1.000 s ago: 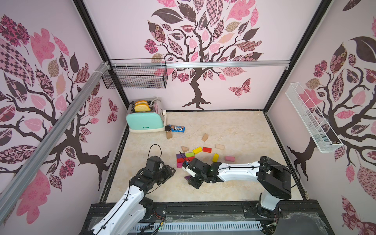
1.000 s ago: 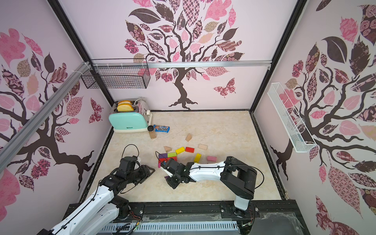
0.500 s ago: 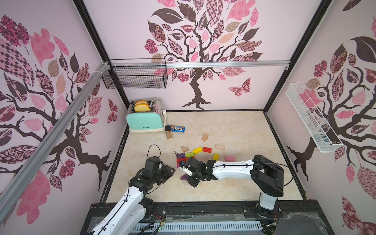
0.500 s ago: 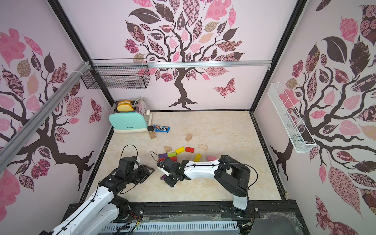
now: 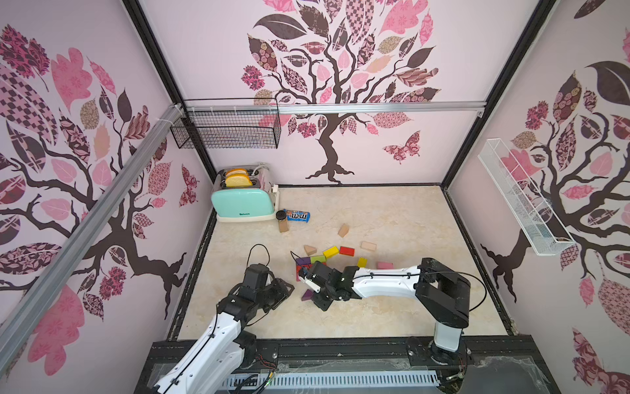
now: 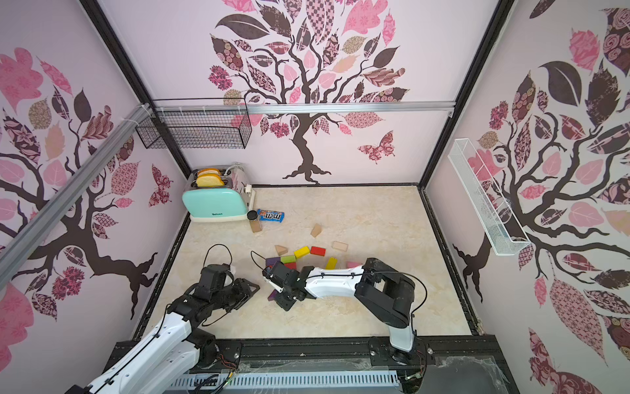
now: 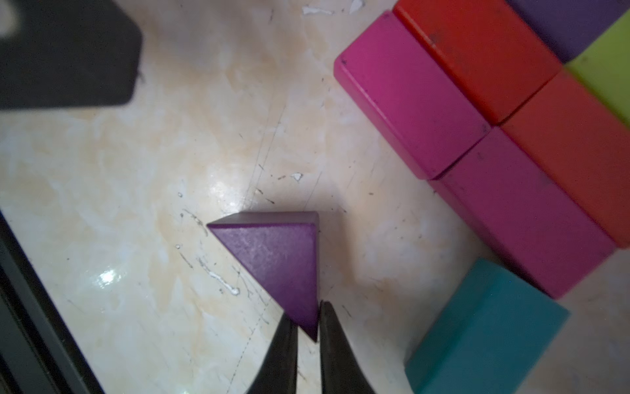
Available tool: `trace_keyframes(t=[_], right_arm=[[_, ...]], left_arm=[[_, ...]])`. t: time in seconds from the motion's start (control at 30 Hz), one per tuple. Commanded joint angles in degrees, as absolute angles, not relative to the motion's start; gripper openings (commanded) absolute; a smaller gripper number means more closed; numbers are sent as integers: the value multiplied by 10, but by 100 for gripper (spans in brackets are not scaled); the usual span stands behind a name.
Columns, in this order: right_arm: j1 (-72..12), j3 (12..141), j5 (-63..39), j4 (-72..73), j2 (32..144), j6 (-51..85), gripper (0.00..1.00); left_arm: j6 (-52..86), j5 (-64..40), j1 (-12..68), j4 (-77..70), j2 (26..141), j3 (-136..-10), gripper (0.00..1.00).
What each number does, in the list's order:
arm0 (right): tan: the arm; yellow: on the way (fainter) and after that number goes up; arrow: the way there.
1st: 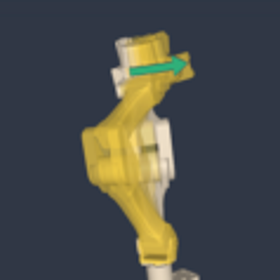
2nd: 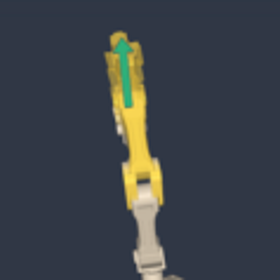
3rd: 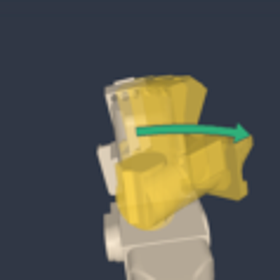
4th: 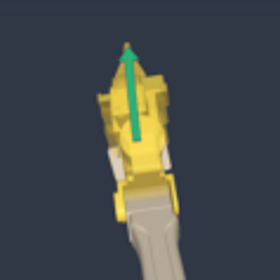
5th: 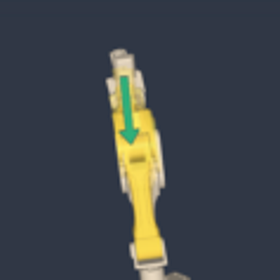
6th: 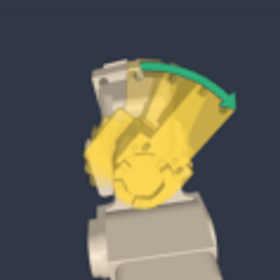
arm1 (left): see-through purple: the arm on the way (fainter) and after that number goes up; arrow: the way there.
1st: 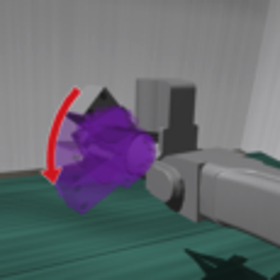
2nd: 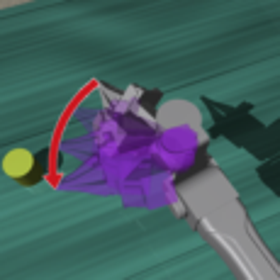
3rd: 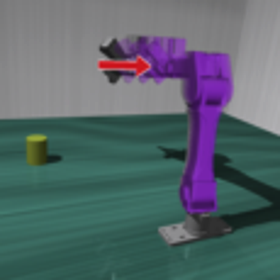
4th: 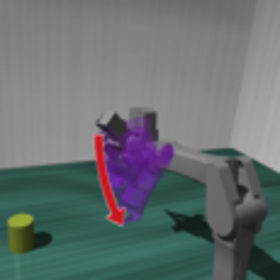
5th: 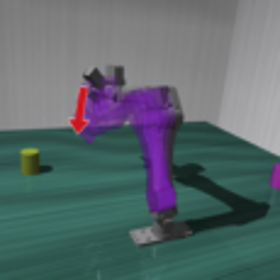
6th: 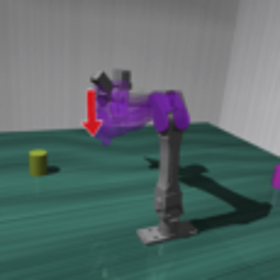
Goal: Assemble a piece of candy with building blocks
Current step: Assemble the building block at the center of the board.
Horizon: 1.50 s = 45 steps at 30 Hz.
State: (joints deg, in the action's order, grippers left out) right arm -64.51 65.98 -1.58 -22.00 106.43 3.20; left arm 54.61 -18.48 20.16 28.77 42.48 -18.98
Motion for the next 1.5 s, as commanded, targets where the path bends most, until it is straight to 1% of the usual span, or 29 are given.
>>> trace_keyframes(t=[0.0, 0.17, 0.23, 0.3, 0.57, 0.73, 0.83, 0.9, 1.03, 1.47], right_arm=[[-639, 661, -8, -221, 1057, 42, 16], [-636, 653, -21, -209, 1051, 46, 16], [-636, 648, -29, -202, 1049, 46, 16], [-636, 643, -34, -201, 1048, 45, 15], [-627, 622, -35, -181, 1028, 61, 14], [-622, 613, -37, -180, 1015, 66, 17], [-616, 599, -33, -175, 1002, 76, 20], [-606, 591, -34, -172, 998, 83, 21], [-592, 590, -40, -172, 1000, 84, 20], [-587, 599, -71, -161, 1021, 83, 21]], left_arm=[[538, -198, 200, 273, 434, -185, 42], [532, -206, 200, 267, 444, -185, 42], [529, -213, 201, 258, 453, -184, 36], [528, -221, 201, 250, 467, -183, 33], [527, -224, 207, 220, 506, -176, 32], [522, -216, 209, 207, 526, -173, 31], [519, -216, 212, 197, 544, -173, 28], [515, -214, 214, 194, 554, -174, 25], [516, -215, 221, 192, 567, -176, 23], [556, -237, 237, 146, 590, -166, 21]])
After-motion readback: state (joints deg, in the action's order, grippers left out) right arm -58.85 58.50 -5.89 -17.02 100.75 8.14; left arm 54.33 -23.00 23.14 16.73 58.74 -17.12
